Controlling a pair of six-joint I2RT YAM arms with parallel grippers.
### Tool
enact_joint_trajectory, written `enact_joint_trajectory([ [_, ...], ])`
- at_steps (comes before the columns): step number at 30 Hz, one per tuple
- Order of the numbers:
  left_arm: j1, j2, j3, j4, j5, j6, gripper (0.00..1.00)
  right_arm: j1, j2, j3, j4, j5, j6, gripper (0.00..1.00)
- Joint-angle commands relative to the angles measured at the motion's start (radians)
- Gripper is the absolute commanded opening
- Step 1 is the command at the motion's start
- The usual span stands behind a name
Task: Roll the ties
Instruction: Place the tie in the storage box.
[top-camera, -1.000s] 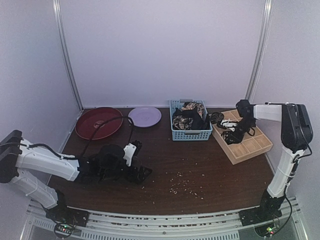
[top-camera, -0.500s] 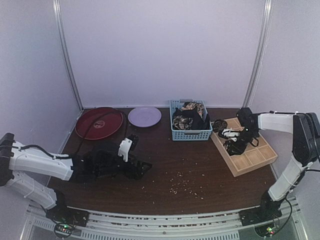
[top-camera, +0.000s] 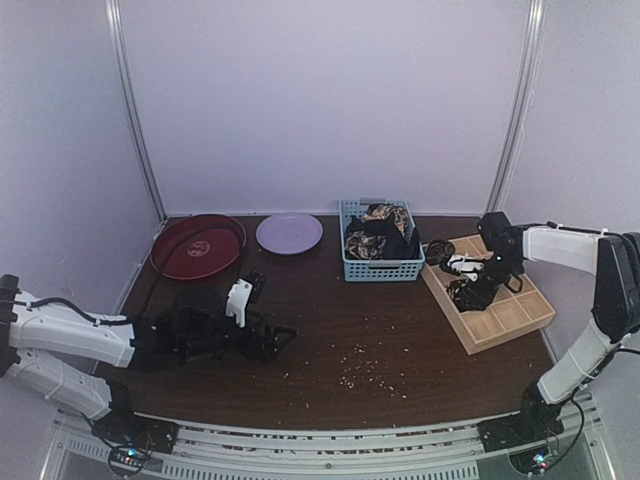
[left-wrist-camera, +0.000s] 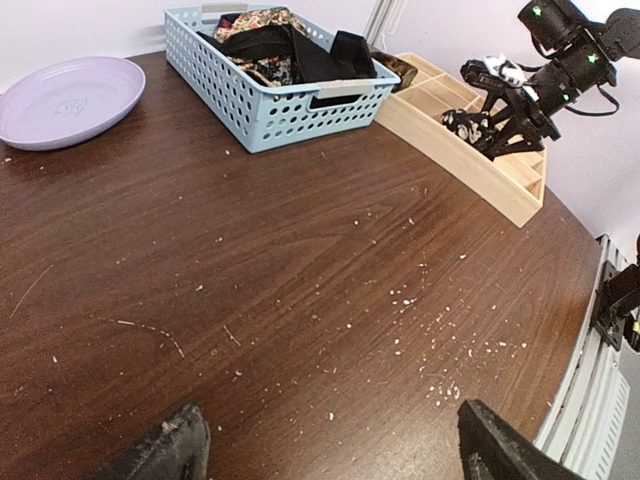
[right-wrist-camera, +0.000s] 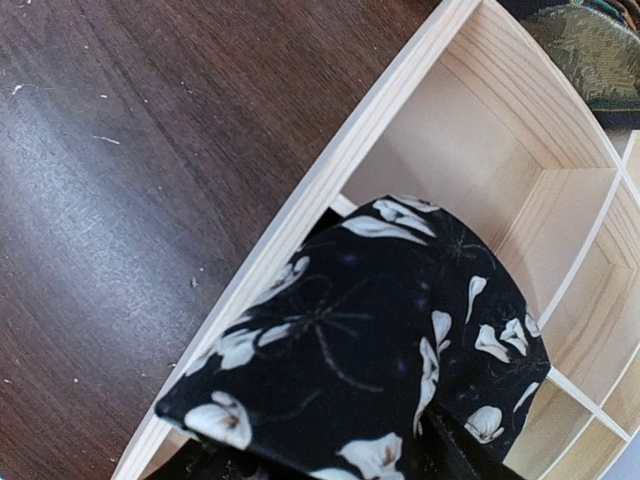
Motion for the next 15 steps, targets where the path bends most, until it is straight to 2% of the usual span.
enact_joint_trajectory([
  [1, 0.006, -0.004, -0.004, 0.04, -0.022, 0.003, 0.87, 0.007, -0.05, 0.026, -0.057, -0.03, -0.002, 0.58],
  [4, 0.006, -0.006, -0.002, 0.034, -0.024, 0.007, 0.88, 0.007, -0.066, 0.036, -0.068, -0.051, 0.006, 0.57],
  [11, 0.006, -0.016, -0.012, 0.033, -0.034, 0.006, 0.88, 0.006, -0.132, 0.035, -0.034, -0.161, -0.003, 0.67],
  [15, 0.006, -0.001, -0.011, 0.042, -0.024, 0.003, 0.88, 0.007, -0.145, 0.031, 0.028, -0.177, 0.003, 0.69],
])
